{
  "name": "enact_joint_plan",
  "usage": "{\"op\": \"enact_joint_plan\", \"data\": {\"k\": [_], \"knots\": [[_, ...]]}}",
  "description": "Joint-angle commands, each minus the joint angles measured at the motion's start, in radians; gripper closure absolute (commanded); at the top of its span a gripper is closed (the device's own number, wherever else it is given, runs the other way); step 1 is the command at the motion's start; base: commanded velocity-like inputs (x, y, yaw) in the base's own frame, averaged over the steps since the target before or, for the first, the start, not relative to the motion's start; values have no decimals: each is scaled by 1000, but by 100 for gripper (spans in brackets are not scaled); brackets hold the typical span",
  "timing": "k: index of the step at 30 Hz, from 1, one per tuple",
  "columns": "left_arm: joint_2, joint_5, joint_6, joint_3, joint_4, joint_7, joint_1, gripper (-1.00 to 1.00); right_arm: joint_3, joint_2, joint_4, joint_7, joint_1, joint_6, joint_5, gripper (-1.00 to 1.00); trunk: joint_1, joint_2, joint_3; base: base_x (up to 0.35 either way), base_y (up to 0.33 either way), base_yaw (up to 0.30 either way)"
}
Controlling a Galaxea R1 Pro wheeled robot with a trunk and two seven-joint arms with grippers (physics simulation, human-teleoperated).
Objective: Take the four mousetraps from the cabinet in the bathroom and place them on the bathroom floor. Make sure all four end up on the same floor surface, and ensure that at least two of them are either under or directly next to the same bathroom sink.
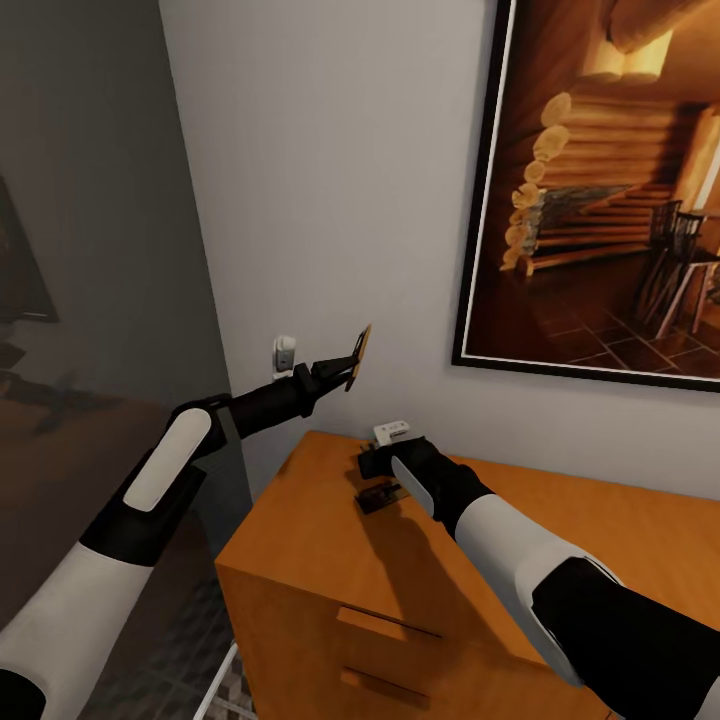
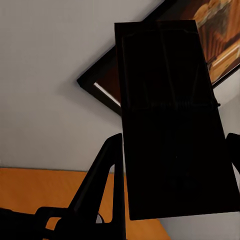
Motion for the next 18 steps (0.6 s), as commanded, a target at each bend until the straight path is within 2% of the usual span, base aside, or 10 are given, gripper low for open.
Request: {"op": "enact_joint_plan", "data": {"k": [1, 9, 18], "knots": [[0, -3, 1, -1, 0, -2, -1, 100, 2, 0, -4, 0, 0, 4, -5, 100, 0, -1, -1, 0, 0, 0], [1, -5, 1, -1, 0, -2, -1, 100, 0, 0, -138, 0, 0, 28, -4, 100, 0, -1, -1, 0, 0, 0], [1, -5, 1, -1, 0, -2, 0, 100, 1, 0, -151, 0, 0, 39, -4, 100, 0, -1, -1, 0, 0, 0]]}}
